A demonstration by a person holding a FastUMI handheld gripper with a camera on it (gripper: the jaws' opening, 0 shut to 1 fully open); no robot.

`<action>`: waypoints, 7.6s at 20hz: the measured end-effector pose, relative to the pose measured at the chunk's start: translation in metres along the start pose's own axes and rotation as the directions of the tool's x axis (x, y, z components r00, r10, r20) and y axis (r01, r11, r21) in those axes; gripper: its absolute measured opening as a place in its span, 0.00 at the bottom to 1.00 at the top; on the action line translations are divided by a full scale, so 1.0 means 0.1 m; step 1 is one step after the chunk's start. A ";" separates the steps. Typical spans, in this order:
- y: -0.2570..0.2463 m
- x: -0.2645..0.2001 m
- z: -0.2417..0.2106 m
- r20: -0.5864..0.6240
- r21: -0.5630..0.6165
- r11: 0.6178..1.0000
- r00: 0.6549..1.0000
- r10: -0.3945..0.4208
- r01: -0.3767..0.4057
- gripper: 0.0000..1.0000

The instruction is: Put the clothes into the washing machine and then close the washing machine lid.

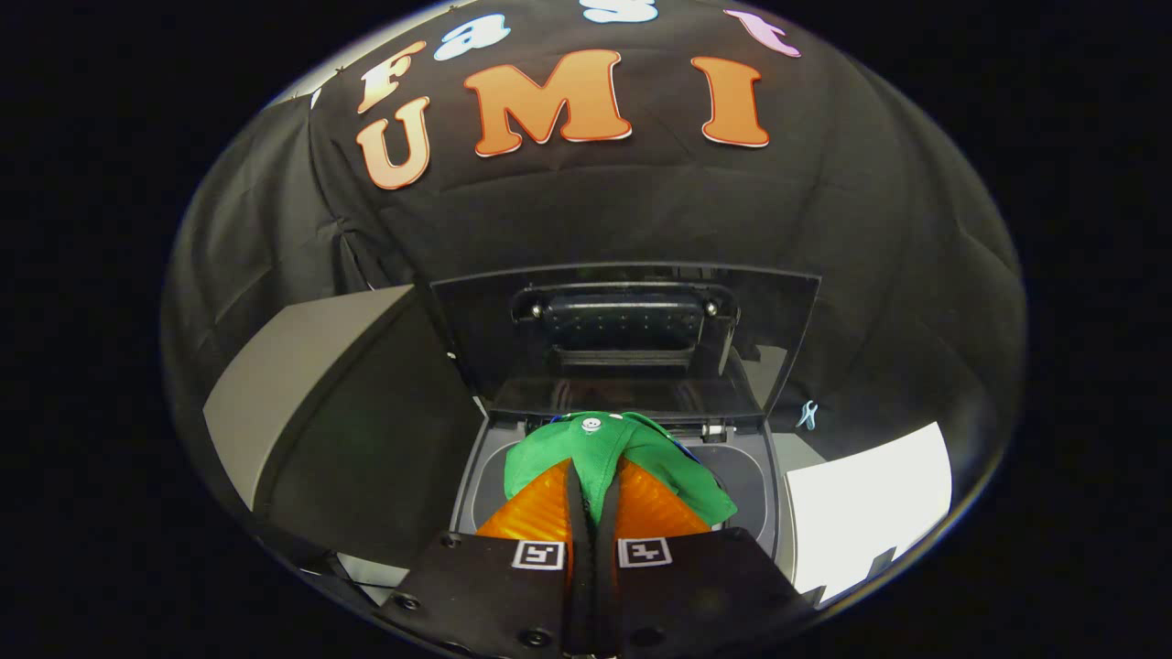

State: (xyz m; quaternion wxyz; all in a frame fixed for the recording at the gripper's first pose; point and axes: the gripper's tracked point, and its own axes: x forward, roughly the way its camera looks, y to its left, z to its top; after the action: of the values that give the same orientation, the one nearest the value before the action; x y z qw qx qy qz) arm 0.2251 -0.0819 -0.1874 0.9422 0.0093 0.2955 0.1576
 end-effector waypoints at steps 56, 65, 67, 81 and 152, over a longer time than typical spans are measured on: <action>-0.32 0.39 0.16 -0.020 -0.058 0.985 0.986 -0.164 0.162 0.99; -0.34 0.09 1.32 0.157 -0.006 0.989 0.977 -0.144 0.147 0.99; -0.37 0.13 1.51 0.181 -0.006 0.988 0.972 -0.148 0.152 0.99; -0.32 0.93 1.83 0.162 -0.019 0.992 0.980 -0.119 0.124 0.99; -1.06 -3.24 2.11 0.582 0.223 0.929 0.724 -0.371 0.297 0.98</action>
State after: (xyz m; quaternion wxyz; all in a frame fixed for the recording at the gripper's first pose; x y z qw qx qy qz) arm 0.1230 -0.2644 0.1546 0.9970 0.0602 -0.0220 -0.0436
